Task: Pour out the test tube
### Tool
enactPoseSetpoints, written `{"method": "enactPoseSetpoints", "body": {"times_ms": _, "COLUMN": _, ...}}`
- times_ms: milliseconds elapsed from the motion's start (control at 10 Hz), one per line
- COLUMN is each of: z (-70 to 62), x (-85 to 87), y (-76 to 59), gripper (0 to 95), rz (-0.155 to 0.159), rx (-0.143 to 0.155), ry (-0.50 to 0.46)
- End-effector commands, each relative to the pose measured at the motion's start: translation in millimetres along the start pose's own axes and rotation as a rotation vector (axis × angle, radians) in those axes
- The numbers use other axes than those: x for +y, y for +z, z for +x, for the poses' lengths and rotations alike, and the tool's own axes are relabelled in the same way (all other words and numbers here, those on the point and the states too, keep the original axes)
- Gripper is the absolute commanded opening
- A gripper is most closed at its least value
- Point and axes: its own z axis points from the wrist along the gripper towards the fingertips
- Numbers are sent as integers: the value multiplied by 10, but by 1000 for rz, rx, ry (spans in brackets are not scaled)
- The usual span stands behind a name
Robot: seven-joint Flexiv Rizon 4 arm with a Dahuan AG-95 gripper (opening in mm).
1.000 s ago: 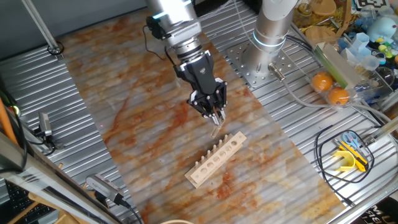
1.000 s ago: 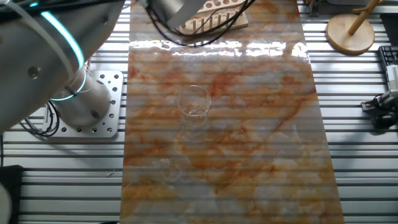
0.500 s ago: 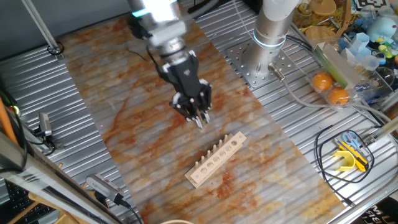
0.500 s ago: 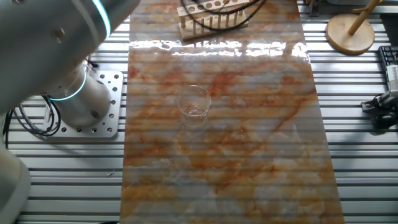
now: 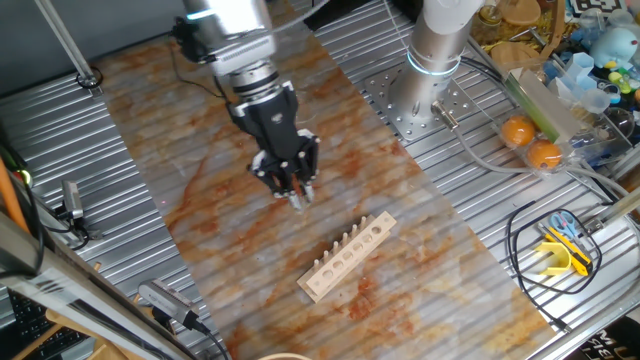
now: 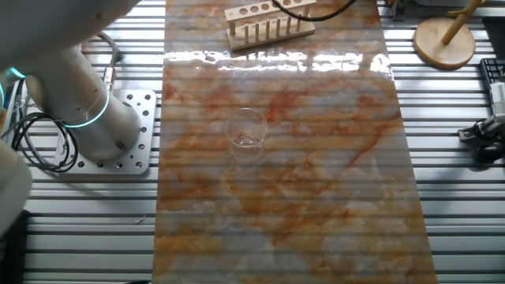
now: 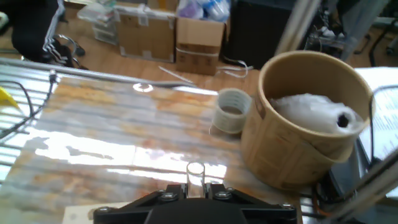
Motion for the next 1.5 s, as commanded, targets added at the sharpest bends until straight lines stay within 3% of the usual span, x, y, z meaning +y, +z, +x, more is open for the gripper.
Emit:
{"method": "enactPoseSetpoints", "body": {"times_ms": 100, "z": 45, "x": 0, "y": -1, "gripper": 0, "rz": 27, "rx": 25, "ry": 29}}
{"method": "enactPoseSetpoints", "body": {"times_ms": 400, "z": 69, "x": -12, "y": 2, "gripper": 0, "rz": 36, "rx": 33, "ry": 46}}
{"method": "enactPoseSetpoints", "body": {"times_ms": 600, "z": 69, "x": -12, "y": 2, "gripper": 0, "rz": 59, "rx": 22, "ry": 147}}
{"method": "enactPoseSetpoints", "body": {"times_ms": 800, "z": 69, "x": -12, "y": 2, "gripper": 0, "rz": 55, "rx": 29, "ry": 104}}
{"method": "enactPoseSetpoints", "body": {"times_ms": 1100, "z": 64, "x": -23, "y": 1, "gripper": 0, "rz": 60, "rx": 47, "ry": 121}}
{"method": "enactPoseSetpoints", "body": {"times_ms": 1300, "z": 38, "x": -145, "y": -5, "gripper": 0, "rz": 65, "rx": 63, "ry": 118}}
{"method": "enactPoseSetpoints", "body": {"times_ms": 1500, "z": 181, "x": -323, "y": -38, "gripper": 0, "rz": 68, "rx": 75, "ry": 91}}
